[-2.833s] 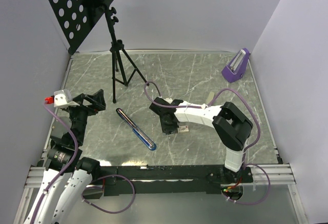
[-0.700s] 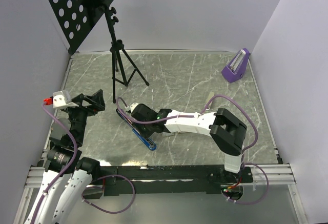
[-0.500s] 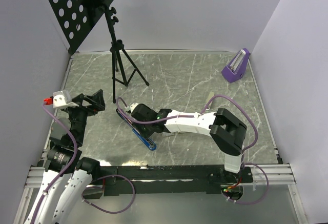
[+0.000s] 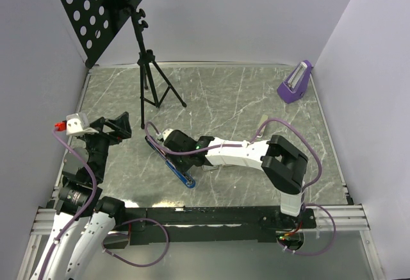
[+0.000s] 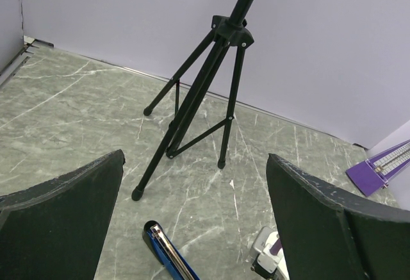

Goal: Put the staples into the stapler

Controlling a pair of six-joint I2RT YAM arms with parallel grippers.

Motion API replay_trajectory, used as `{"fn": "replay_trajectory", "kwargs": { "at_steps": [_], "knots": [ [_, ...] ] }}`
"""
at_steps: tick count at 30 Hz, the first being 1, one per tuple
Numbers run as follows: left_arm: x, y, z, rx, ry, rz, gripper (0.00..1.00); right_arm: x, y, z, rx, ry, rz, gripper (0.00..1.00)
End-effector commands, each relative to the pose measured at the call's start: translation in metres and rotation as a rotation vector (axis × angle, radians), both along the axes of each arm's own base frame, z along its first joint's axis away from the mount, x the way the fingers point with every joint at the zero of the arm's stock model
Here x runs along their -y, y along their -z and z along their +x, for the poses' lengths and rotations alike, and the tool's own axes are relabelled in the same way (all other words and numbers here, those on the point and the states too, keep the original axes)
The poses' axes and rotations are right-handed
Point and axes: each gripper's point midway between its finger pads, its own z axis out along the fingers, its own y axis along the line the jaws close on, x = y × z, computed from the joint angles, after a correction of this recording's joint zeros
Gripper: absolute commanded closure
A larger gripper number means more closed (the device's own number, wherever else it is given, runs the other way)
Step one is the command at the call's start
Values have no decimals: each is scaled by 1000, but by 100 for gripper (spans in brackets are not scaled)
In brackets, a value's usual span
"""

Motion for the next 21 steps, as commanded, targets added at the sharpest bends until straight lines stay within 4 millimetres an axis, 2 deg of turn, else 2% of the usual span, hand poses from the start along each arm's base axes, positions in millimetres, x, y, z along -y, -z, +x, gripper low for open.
{"fn": "replay_trajectory", "kwargs": {
  "at_steps": [1, 11, 21],
  "knots": [
    [1, -8, 1, 26, 3, -18, 3, -7, 4, 4, 14, 0, -6, 83],
    [1, -8, 1, 27, 5, -20, 3, -7, 4, 4, 11, 10, -9, 83],
    [1, -9, 0, 29, 5, -20, 3, 2, 8, 9, 30, 51, -54, 82]
  ]
}}
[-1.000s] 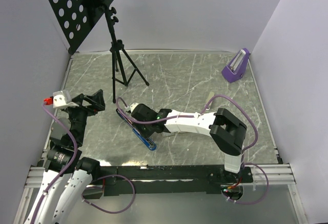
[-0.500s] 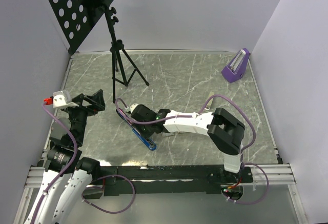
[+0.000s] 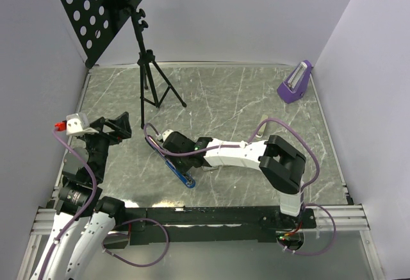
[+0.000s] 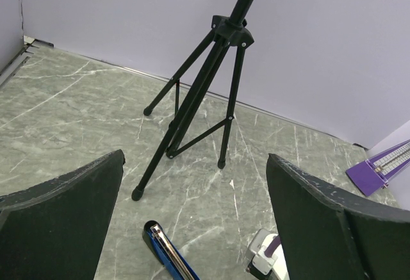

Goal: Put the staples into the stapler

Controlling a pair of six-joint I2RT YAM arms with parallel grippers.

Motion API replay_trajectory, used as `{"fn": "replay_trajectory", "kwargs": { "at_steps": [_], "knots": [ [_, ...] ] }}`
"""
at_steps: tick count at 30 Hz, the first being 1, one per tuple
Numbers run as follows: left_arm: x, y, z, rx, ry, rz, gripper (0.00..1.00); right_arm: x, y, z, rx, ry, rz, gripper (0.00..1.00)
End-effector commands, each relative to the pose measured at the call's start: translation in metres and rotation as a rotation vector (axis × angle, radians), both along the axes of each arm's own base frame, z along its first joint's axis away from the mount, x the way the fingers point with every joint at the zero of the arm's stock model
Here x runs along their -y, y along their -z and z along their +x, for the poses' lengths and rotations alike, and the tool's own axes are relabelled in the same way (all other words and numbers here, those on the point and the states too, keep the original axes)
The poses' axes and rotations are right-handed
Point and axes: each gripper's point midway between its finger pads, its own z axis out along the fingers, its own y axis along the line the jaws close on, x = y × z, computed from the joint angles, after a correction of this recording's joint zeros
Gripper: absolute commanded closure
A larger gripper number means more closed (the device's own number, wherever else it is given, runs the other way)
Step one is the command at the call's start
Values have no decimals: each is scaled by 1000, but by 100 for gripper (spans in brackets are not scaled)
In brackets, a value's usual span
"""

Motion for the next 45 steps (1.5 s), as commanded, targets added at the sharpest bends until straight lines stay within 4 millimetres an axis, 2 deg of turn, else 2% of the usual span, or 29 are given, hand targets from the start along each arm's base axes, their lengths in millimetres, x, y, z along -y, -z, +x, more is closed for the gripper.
{"fn": "replay_trajectory", "kwargs": {
  "at_steps": [1, 24, 45],
  "knots": [
    [1, -8, 0, 27, 5, -20, 3, 1, 1, 7, 25, 32, -35, 81],
    [2, -8, 1, 26, 7, -17, 3, 5, 4, 4, 29, 0, -47, 75],
    [3, -6, 3, 22, 12, -17, 3, 7, -3, 7, 44, 14, -46, 69]
  ]
}}
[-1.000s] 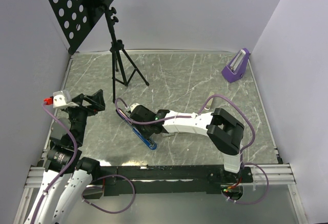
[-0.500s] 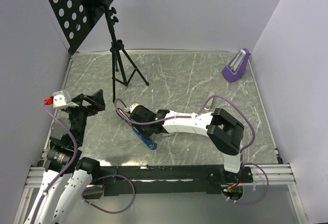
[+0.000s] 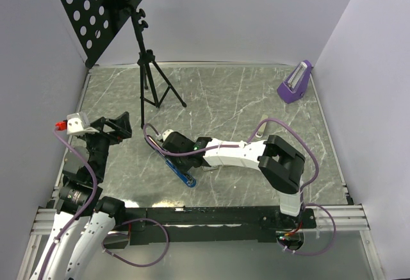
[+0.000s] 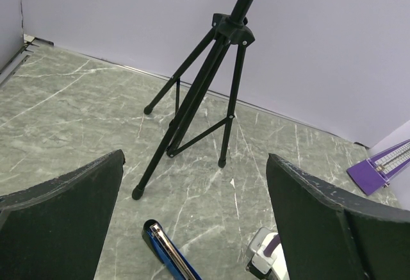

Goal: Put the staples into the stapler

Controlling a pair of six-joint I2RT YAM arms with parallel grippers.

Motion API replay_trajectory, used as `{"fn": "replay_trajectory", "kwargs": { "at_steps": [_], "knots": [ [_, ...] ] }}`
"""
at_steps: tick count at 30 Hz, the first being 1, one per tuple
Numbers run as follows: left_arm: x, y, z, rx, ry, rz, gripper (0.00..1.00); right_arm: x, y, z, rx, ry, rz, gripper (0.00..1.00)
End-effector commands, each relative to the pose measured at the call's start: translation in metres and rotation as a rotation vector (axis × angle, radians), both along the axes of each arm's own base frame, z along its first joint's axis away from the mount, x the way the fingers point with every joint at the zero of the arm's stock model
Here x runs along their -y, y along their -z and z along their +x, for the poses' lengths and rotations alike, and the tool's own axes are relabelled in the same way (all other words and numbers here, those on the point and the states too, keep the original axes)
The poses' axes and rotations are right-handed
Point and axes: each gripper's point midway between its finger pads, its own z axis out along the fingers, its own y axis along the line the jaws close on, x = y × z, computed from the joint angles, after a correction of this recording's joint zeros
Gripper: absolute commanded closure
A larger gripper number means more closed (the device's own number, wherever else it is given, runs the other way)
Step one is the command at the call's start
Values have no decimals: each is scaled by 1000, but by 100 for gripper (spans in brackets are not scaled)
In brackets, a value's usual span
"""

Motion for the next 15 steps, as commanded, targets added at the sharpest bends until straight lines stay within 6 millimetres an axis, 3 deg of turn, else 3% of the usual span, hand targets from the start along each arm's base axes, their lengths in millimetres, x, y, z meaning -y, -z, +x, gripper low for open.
{"fn": "replay_trajectory", "kwargs": {
  "at_steps": [1, 10, 15],
  "knots": [
    [3, -8, 2, 28, 11, -18, 3, 5, -3, 3, 29, 6, -27, 69],
    [2, -9, 1, 31, 10, -19, 3, 4, -6, 2, 27, -1, -17, 66],
    [2, -8, 1, 31, 11, -18, 3, 0, -20, 1, 33, -10, 18, 60]
  ]
}}
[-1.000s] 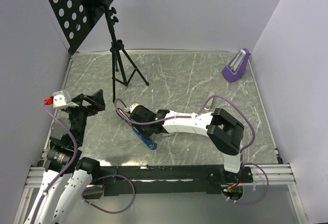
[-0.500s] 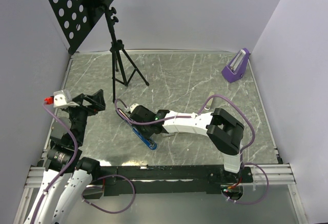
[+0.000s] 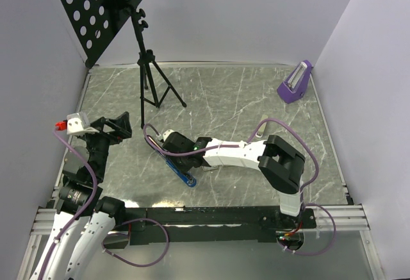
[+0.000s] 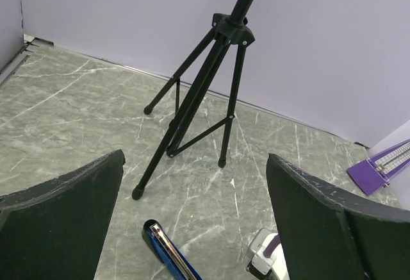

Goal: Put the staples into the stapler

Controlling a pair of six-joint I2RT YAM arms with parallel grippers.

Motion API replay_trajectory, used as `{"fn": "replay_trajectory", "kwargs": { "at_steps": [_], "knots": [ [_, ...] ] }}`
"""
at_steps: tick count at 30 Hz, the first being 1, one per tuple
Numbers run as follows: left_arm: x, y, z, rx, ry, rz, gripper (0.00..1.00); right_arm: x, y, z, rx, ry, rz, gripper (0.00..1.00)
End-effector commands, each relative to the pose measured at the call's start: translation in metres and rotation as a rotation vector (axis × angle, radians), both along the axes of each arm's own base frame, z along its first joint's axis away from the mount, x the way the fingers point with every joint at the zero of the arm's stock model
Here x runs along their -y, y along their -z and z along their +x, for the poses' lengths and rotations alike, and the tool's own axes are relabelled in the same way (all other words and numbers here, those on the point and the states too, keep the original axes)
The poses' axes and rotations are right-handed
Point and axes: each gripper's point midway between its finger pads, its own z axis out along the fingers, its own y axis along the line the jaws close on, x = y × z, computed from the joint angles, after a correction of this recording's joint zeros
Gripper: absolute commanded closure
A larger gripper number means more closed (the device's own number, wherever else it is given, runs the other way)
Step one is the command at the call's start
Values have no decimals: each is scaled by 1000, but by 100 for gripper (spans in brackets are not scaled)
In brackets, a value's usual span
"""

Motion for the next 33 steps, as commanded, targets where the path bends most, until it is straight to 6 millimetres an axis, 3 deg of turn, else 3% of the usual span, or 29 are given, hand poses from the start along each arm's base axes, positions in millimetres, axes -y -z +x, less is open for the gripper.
{"fn": "replay_trajectory", "kwargs": {
  "at_steps": [1, 5, 10, 20, 33],
  "knots": [
    [2, -9, 1, 31, 11, -19, 3, -5, -24, 1, 29, -22, 45, 55],
    [2, -9, 0, 34, 10, -20, 3, -10, -41, 5, 57, -25, 81, 45],
    [1, -10, -1, 37, 8, -22, 3, -11, -45, 19, 86, -2, 69, 42],
    [0, -11, -2, 40, 4, -24, 3, -12, -31, 41, 96, 31, 12, 42],
    [-1, -11, -3, 41, -1, -26, 3, -10, -6, 36, 56, 20, -46, 42]
  ]
}}
